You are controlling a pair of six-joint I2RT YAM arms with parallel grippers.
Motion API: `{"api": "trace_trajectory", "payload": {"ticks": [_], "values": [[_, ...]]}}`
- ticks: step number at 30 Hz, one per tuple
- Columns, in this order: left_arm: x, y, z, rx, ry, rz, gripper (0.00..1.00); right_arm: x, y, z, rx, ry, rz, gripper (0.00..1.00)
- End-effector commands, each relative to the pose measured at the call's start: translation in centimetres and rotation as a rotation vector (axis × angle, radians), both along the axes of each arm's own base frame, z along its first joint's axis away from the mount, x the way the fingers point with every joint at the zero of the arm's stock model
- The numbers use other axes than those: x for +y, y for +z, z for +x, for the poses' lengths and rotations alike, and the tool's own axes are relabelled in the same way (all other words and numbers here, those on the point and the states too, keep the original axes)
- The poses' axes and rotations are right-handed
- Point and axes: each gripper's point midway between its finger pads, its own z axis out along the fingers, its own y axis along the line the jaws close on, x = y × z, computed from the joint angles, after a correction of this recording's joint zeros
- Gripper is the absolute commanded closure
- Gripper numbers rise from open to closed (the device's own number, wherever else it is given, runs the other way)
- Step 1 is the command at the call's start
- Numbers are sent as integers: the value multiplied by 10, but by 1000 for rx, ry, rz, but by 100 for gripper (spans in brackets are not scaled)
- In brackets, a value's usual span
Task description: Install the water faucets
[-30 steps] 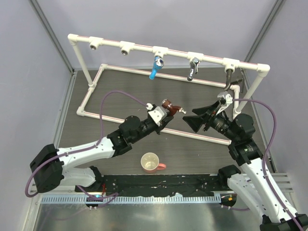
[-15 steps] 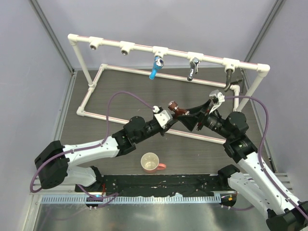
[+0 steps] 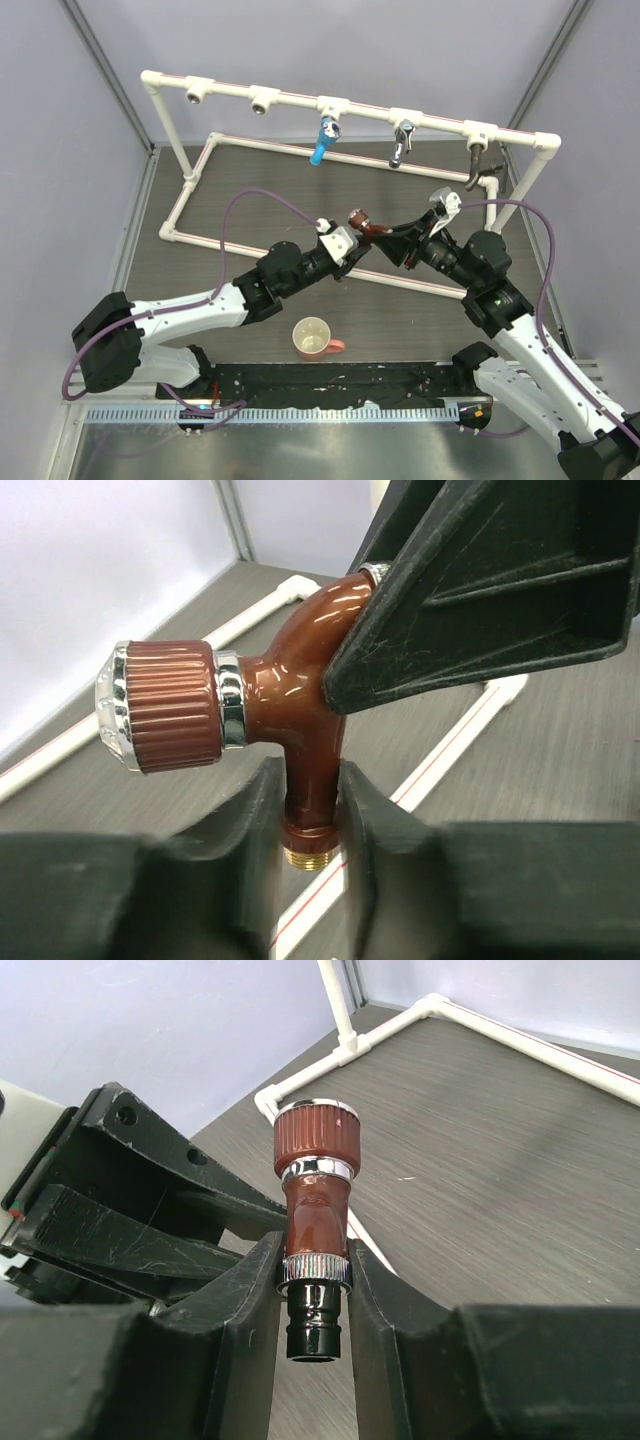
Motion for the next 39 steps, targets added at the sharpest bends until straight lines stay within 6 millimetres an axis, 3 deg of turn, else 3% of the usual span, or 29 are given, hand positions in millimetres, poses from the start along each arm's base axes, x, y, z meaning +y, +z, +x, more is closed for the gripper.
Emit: {"api": "trace_trajectory", "payload": {"ticks": [1, 3, 4, 5, 6, 7, 8, 10, 12, 13, 14, 15, 18, 25, 36, 39], "values": [[10, 42, 10, 5, 89, -137, 56, -9, 15, 10, -82, -67, -71, 99], [23, 40, 19, 62, 181, -148, 36, -15, 15, 15, -103, -100, -113, 99], [25, 45, 20, 122, 201, -187, 19, -17, 15, 16, -110, -111, -125, 99], [30, 35, 21, 173, 235, -155, 14, -19, 14, 19, -123, -125, -146, 99], [39, 39, 24, 202, 280, -172, 10, -23, 14, 22, -129, -151, -153, 99], [42, 47, 25, 262, 303, -220, 7, -24, 13, 24, -132, -159, -161, 99], [47, 37, 25, 308, 336, -184, 6, -24, 13, 25, -136, -165, -168, 99], [60, 53, 27, 361, 391, -240, 3, -25, 9, 26, -137, -175, -183, 99], [74, 53, 32, 486, 450, -305, 0, -23, 5, 27, -139, -174, -199, 99], [81, 66, 34, 525, 466, -363, 0, -23, 4, 29, -139, -189, -206, 99], [84, 60, 34, 655, 489, -424, 0, -23, 3, 30, -143, -192, -215, 99], [94, 67, 44, 699, 518, -478, 0, -18, 2, 28, -147, -181, -223, 99], [95, 58, 51, 928, 513, -555, 0, -14, -5, 27, -144, -189, -275, 99], [54, 60, 50, 1145, 381, -584, 0, -9, -14, 25, -168, -236, -372, 99], [7, 23, 42, 1358, 310, -453, 0, -9, -22, 27, -183, -265, -443, 99], [0, 23, 39, 1387, 287, -441, 0, -8, -25, 28, -188, -271, -464, 99]]}}
